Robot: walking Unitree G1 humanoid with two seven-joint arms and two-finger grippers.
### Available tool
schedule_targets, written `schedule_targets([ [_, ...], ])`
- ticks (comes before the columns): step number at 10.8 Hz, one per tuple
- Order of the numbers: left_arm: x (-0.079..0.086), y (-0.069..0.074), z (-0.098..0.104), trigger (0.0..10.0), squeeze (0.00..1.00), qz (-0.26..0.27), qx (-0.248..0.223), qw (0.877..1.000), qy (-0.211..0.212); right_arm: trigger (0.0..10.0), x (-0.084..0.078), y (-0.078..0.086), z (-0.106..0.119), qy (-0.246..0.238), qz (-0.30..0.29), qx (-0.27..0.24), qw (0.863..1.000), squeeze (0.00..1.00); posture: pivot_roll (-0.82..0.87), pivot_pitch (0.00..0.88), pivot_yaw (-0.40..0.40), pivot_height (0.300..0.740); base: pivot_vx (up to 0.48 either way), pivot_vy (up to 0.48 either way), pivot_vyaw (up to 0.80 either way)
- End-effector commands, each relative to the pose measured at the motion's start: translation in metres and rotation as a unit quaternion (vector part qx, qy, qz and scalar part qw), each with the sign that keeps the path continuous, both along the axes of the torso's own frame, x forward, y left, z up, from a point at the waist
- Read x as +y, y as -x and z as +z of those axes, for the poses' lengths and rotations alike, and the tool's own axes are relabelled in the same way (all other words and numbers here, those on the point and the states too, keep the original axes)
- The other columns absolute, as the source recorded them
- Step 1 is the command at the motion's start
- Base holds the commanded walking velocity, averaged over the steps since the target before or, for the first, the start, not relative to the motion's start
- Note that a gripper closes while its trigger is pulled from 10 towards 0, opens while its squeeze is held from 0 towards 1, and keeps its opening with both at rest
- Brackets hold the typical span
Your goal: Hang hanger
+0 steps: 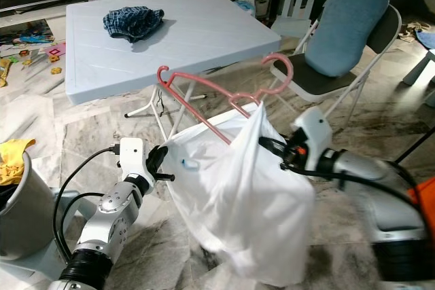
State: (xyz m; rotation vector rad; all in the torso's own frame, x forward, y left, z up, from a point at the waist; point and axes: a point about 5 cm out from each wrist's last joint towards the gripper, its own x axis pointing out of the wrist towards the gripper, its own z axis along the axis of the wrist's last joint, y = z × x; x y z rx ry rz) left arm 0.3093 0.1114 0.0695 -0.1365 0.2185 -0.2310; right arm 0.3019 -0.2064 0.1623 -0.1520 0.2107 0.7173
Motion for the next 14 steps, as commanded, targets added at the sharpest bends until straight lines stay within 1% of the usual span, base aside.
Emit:
schedule_targets([
  [1,-0.001,0.001,-0.002,0.0,0.00,-0.020,0.006,1.000,-0.014,10.0,-0.002,-0.010,0.016,0.000,-0.033,-0.049,0.998,0.00,-0.24,0.029,0.008,0.740,0.000,0.000,0.00],
  [2,-0.008,0.003,0.000,4.4,0.00,-0.058,-0.008,0.998,-0.031,10.0,0.002,-0.013,0.016,0.006,-0.039,-0.060,0.997,0.00,-0.24,0.027,0.005,0.740,0.000,0.000,0.00],
  [3,-0.015,0.006,0.003,10.0,0.13,-0.094,-0.024,0.994,-0.050,10.0,0.004,-0.014,0.015,0.006,-0.040,-0.056,0.998,0.00,-0.24,0.027,0.004,0.740,0.000,0.000,0.00],
  [4,-0.029,0.015,0.008,10.0,1.00,-0.189,-0.073,0.972,-0.115,10.0,0.007,-0.017,0.013,0.019,-0.052,-0.064,0.996,0.00,-0.23,0.022,0.000,0.740,0.000,0.000,0.00],
  [5,-0.035,0.020,0.010,10.0,1.00,-0.222,-0.083,0.963,-0.125,10.0,0.009,-0.017,0.010,0.031,-0.046,-0.061,0.997,0.00,-0.23,0.019,0.001,0.740,0.000,0.000,0.00],
  [6,-0.042,0.027,0.012,10.0,1.00,-0.266,-0.095,0.949,-0.136,10.0,0.011,-0.017,0.003,0.061,-0.031,-0.063,0.996,0.00,-0.23,0.018,0.001,0.740,0.000,0.000,0.00],
  [7,-0.046,0.032,0.013,10.0,1.00,-0.297,-0.102,0.938,-0.147,10.0,0.010,-0.018,-0.004,0.088,-0.036,-0.068,0.993,0.00,-0.22,0.016,0.002,0.740,0.000,0.000,0.00],
  [8,-0.049,0.039,0.012,10.0,1.00,-0.339,-0.102,0.922,-0.157,10.0,0.007,-0.020,-0.013,0.135,-0.031,-0.069,0.988,0.00,-0.22,0.016,0.002,0.740,0.000,0.000,0.00],
  [9,-0.049,0.049,0.012,10.0,1.00,-0.385,-0.103,0.902,-0.164,10.0,0.005,-0.020,-0.020,0.186,0.000,-0.074,0.980,0.00,-0.21,0.015,0.001,0.740,0.000,0.000,0.00],
  [10,-0.046,0.055,0.013,10.0,1.00,-0.409,-0.100,0.892,-0.166,10.0,0.004,-0.020,-0.022,0.217,0.034,-0.080,0.972,0.00,-0.21,0.014,0.001,0.740,0.000,0.000,0.00],
  [12,-0.036,0.054,0.024,10.0,1.00,-0.422,-0.113,0.883,-0.170,10.0,0.000,-0.022,-0.019,0.279,0.096,-0.104,0.950,0.00,-0.20,0.026,0.002,0.740,0.000,0.000,0.00],
  [13,-0.032,0.053,0.028,10.0,1.00,-0.429,-0.116,0.881,-0.161,10.0,-0.001,-0.022,-0.018,0.287,0.115,-0.104,0.945,0.00,-0.20,0.025,0.002,0.740,0.000,0.000,0.00],
  [14,-0.021,0.049,0.038,10.0,1.00,-0.418,-0.127,0.888,-0.141,10.0,-0.005,-0.021,-0.013,0.316,0.162,-0.117,0.927,0.00,-0.19,0.022,0.002,0.740,0.000,0.000,0.00],
])
